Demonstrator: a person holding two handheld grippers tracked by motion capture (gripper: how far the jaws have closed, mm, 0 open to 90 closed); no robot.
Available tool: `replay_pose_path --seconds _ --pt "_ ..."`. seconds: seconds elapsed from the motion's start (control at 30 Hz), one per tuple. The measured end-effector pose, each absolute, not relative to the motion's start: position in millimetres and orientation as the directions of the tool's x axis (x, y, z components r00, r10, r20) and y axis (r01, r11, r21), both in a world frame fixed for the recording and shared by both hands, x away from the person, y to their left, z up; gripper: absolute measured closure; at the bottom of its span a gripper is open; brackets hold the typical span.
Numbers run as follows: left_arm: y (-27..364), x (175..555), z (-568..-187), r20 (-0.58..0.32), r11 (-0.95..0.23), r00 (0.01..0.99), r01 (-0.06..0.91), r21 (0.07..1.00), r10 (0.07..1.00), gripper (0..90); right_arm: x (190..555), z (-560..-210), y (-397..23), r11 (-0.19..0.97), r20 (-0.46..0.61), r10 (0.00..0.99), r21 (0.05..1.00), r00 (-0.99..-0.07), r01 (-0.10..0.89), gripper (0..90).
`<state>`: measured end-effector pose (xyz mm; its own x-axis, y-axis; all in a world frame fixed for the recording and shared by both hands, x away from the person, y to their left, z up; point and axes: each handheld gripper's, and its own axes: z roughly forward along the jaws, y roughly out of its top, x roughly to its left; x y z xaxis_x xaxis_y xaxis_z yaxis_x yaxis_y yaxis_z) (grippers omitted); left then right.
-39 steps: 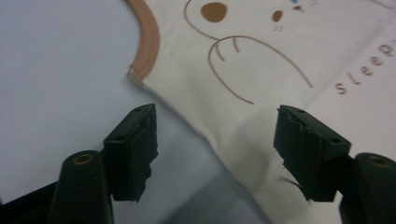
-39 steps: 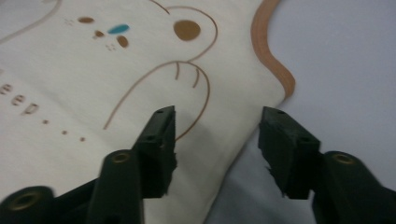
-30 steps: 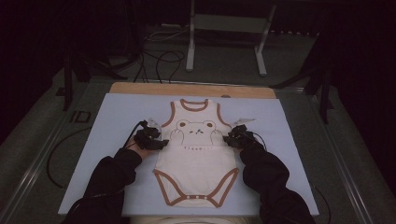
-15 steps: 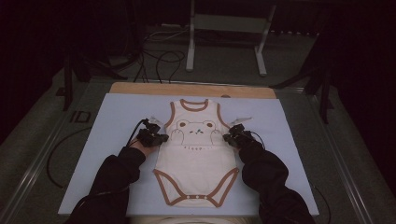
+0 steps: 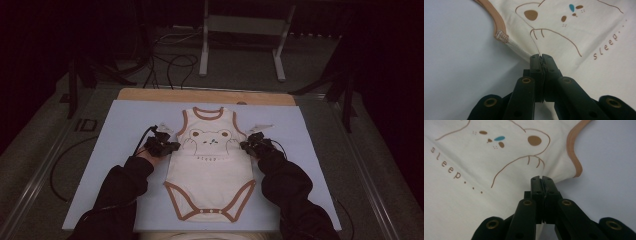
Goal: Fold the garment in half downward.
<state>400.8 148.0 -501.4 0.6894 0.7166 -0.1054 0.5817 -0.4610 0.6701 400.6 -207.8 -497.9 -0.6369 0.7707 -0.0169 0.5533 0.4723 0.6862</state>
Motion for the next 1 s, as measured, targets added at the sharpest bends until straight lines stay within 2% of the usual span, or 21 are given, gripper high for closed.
replay_pose_path --seconds 1.0 --pt "154 355 -458 -0.065 -0.529 0.769 0.496 0.689 0.636 88.9 352 -464 -218 0.517 -0.046 0.706 0.715 -0.706 0.47 89.4"
